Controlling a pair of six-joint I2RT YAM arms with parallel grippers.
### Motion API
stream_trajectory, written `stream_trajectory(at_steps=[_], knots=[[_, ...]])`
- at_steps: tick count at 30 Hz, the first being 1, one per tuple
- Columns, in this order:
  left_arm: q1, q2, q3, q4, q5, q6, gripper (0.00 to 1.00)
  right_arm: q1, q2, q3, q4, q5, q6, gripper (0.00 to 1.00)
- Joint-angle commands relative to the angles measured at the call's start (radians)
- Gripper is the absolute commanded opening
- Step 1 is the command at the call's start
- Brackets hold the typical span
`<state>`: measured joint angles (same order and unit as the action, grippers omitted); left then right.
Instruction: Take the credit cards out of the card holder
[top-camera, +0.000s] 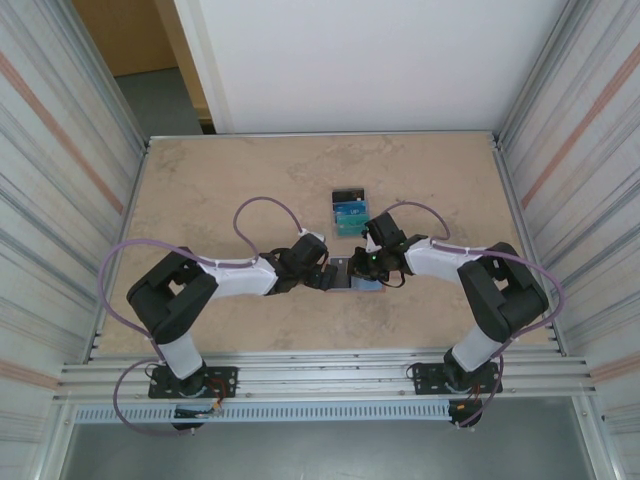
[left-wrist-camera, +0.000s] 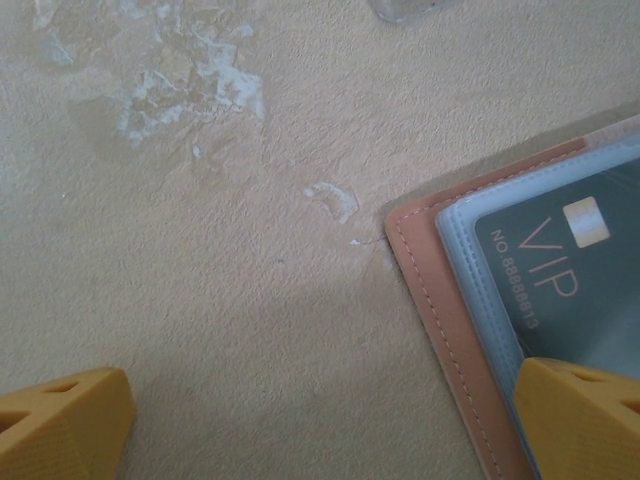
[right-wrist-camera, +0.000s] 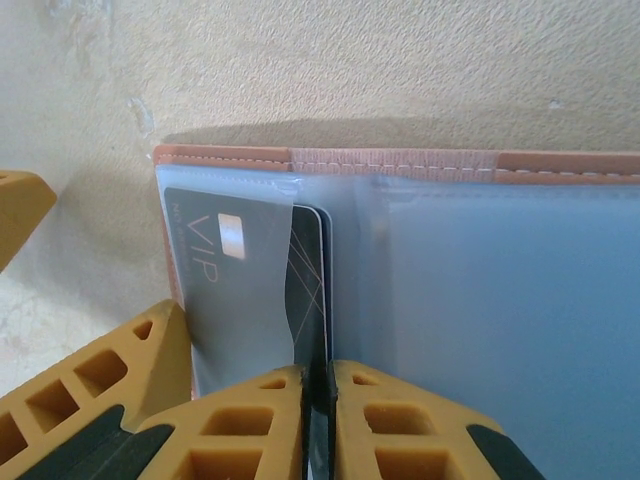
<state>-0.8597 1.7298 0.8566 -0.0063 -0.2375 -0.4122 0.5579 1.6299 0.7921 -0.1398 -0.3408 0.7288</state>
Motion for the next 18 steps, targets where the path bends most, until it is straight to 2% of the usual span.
stream_trajectory(at_steps=[1,7,14,18], knots=[[-0.013,0.034,0.007,-0.070,-0.016,0.024,0.99,-0.002,0.026,-0.025,0.062,-0.070,0.027,0.15],[-0.015,0.035,0.013,-0.074,-0.015,0.027,0.99,-0.029,0.042,-0.066,0.165,-0.147,0.059,0.17],[-0.015,0.034,0.016,-0.082,-0.014,0.029,0.99,-0.039,0.029,-0.086,0.196,-0.170,0.065,0.02],[-0.015,0.031,0.017,-0.091,-0.017,0.024,0.99,-0.048,0.004,-0.100,0.195,-0.163,0.066,0.00]])
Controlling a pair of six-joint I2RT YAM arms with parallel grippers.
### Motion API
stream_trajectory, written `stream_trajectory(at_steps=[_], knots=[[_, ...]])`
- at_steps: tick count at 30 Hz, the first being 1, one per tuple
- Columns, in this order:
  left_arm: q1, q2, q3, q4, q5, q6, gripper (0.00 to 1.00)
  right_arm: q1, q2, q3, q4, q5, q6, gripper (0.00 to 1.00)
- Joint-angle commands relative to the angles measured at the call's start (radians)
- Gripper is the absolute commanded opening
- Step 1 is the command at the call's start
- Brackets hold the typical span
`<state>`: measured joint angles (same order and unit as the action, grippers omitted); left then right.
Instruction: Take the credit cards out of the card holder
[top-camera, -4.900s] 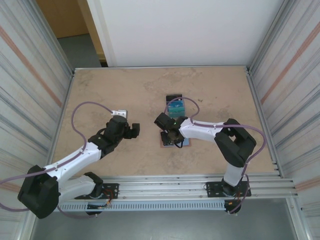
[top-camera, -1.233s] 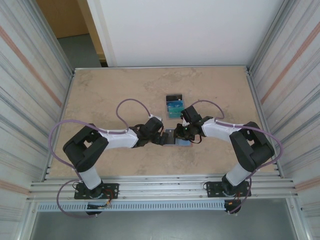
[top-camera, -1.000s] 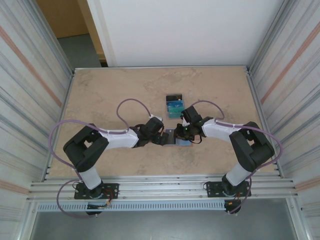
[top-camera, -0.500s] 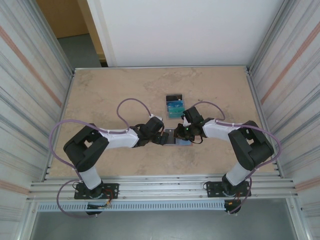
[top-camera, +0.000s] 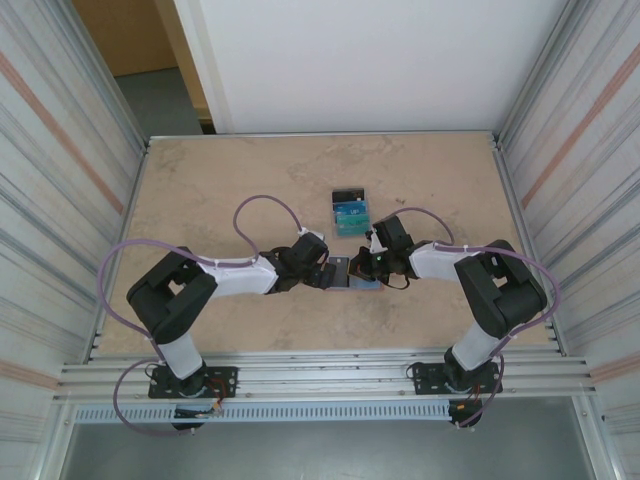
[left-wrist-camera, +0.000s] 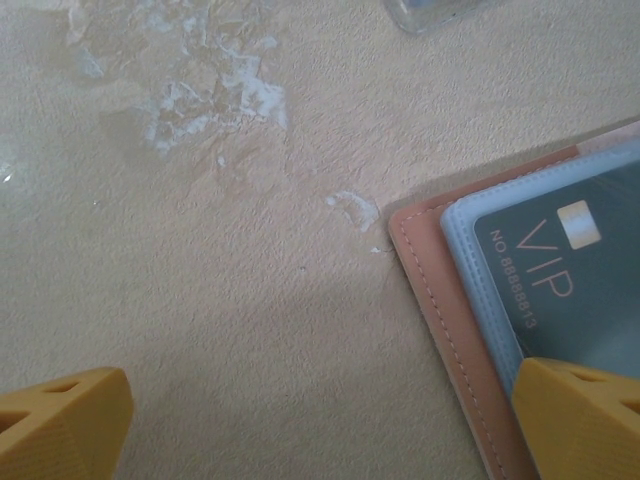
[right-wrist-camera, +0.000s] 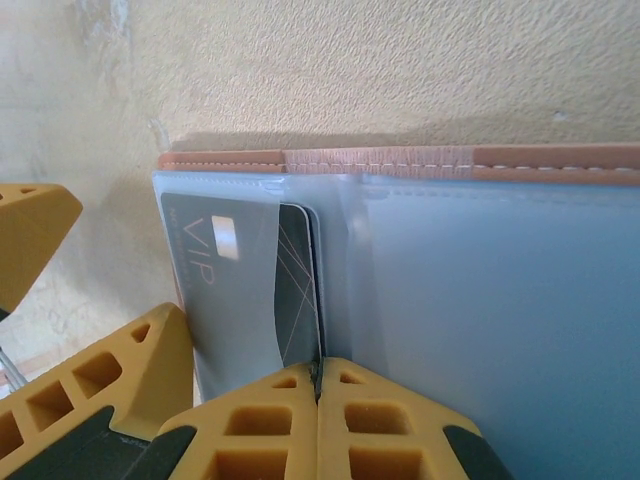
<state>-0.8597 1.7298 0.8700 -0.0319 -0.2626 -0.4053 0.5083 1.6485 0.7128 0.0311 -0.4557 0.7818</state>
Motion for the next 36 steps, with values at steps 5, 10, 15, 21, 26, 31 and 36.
stream_trajectory(at_steps=[5,10,15,21,26,31,36], knots=[[-0.015,0.011,0.002,-0.083,-0.002,0.013,0.99,-0.012,-0.058,-0.035,0.004,-0.032,0.006,0.00],[-0.015,-0.012,0.000,-0.091,-0.010,0.016,0.99,-0.020,-0.097,-0.036,-0.033,-0.016,-0.006,0.00],[-0.014,-0.007,0.004,-0.098,-0.014,0.016,0.99,-0.032,-0.122,-0.042,-0.060,-0.001,-0.012,0.00],[-0.015,-0.003,0.003,-0.100,-0.015,0.019,0.99,-0.051,-0.140,-0.060,-0.056,-0.007,-0.007,0.00],[-0.015,0.007,0.008,-0.104,-0.013,0.022,0.99,-0.050,-0.121,-0.077,0.017,-0.068,0.025,0.14],[-0.016,0.013,0.015,-0.113,-0.013,0.028,0.99,-0.050,-0.095,-0.095,0.099,-0.107,0.058,0.23],[-0.015,0.020,0.015,-0.118,-0.013,0.031,0.99,-0.052,-0.068,-0.113,0.176,-0.141,0.085,0.16]])
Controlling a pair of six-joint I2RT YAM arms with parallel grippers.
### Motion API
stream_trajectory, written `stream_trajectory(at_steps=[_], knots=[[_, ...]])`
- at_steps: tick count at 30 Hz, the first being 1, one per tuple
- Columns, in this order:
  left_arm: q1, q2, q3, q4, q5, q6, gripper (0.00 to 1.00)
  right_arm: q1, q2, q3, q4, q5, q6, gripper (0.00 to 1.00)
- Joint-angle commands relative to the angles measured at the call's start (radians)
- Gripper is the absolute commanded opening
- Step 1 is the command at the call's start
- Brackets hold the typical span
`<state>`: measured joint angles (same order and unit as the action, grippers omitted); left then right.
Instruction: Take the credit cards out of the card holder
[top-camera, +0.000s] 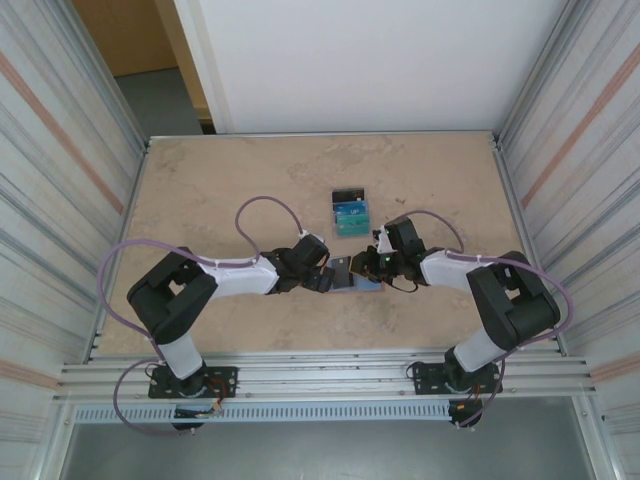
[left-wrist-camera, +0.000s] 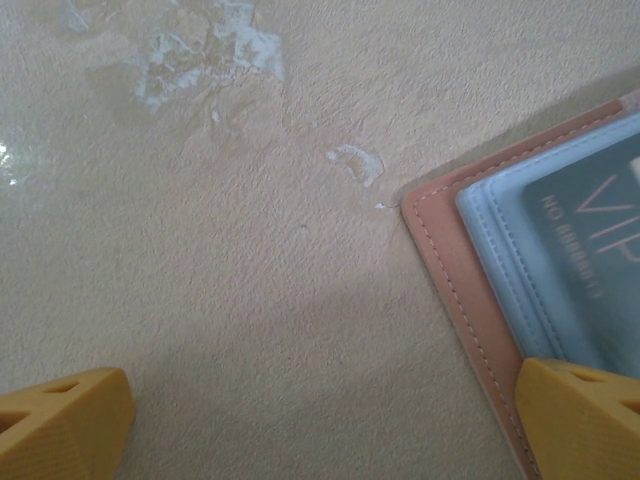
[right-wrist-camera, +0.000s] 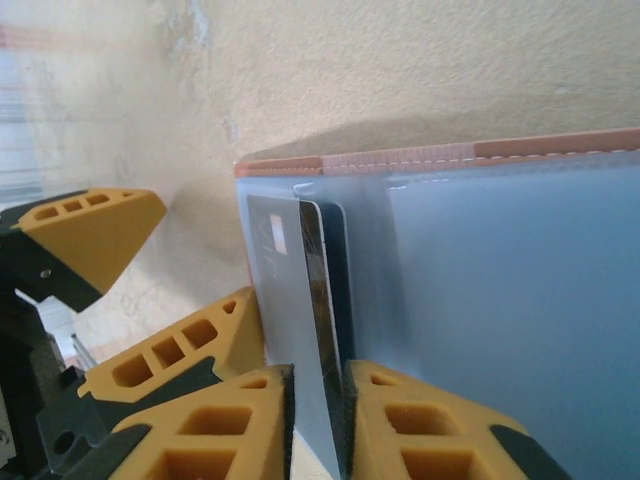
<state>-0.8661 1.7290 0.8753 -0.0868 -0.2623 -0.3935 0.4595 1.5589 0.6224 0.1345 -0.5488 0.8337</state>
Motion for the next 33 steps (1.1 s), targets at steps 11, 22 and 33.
stream_trajectory(at_steps=[11,22,33], knots=[[-0.009,0.038,0.031,-0.083,-0.015,0.029,0.99,-0.005,0.055,-0.040,0.184,-0.100,0.073,0.17],[-0.011,0.050,0.040,-0.087,-0.005,0.032,0.99,-0.005,0.109,-0.041,0.210,-0.107,0.066,0.27],[-0.010,0.056,0.050,-0.098,-0.014,0.033,0.99,-0.004,0.116,-0.042,0.169,-0.100,0.011,0.22]])
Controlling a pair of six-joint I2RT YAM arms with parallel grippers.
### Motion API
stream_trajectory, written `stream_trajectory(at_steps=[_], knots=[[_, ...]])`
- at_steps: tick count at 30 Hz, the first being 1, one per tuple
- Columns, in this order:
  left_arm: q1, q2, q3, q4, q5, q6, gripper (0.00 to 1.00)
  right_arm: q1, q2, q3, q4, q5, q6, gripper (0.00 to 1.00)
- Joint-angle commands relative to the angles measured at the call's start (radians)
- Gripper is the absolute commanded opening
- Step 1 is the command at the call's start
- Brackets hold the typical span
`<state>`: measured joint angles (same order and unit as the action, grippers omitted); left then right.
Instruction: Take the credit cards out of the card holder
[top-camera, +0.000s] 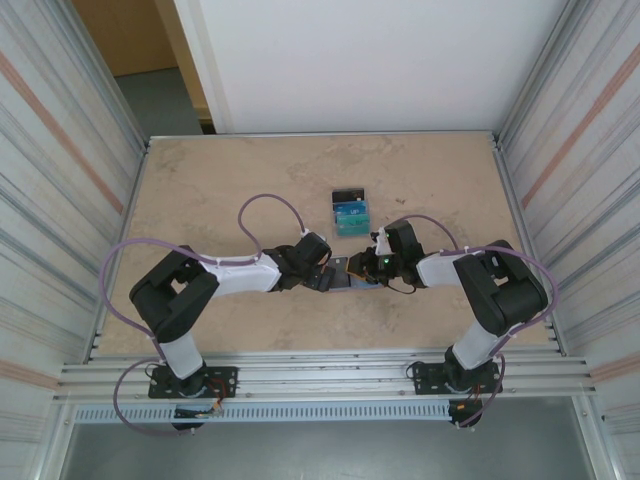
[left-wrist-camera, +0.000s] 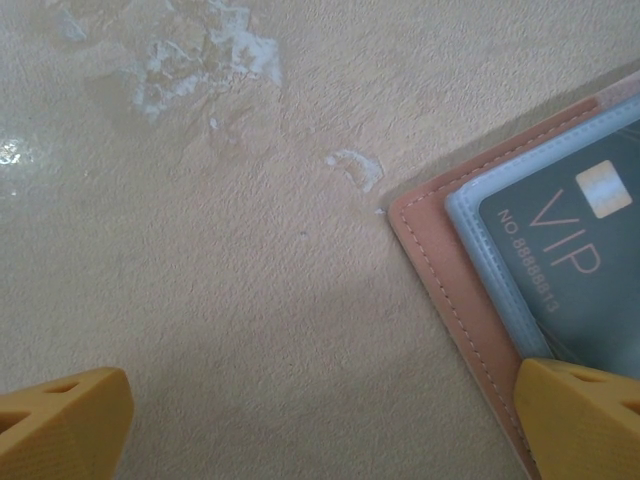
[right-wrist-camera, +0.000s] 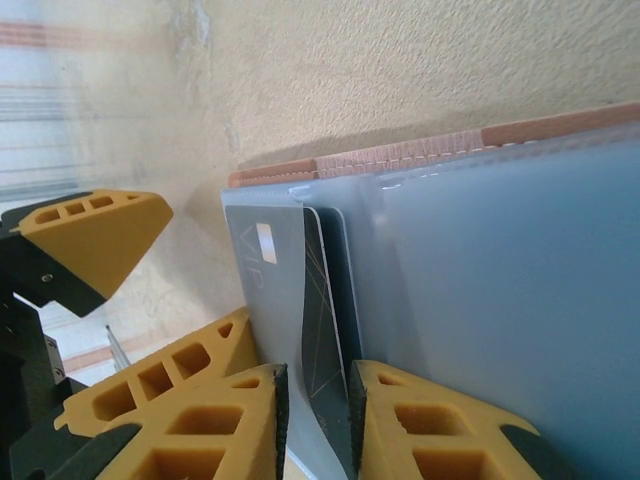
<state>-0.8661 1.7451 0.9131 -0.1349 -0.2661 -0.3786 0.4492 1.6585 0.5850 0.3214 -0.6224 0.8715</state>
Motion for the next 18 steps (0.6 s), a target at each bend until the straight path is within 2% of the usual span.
stream_trajectory(at_steps=[1,11,18], knots=[[-0.011,0.041,0.015,-0.053,-0.012,0.018,0.99,0.006,0.009,-0.006,-0.005,-0.040,-0.022,0.22],[-0.011,0.047,0.043,-0.097,-0.043,0.020,0.99,-0.021,-0.037,-0.017,0.003,-0.120,-0.034,0.16],[-0.010,0.061,0.075,-0.126,-0.065,0.020,0.99,-0.025,-0.011,-0.031,0.021,-0.167,-0.059,0.19]])
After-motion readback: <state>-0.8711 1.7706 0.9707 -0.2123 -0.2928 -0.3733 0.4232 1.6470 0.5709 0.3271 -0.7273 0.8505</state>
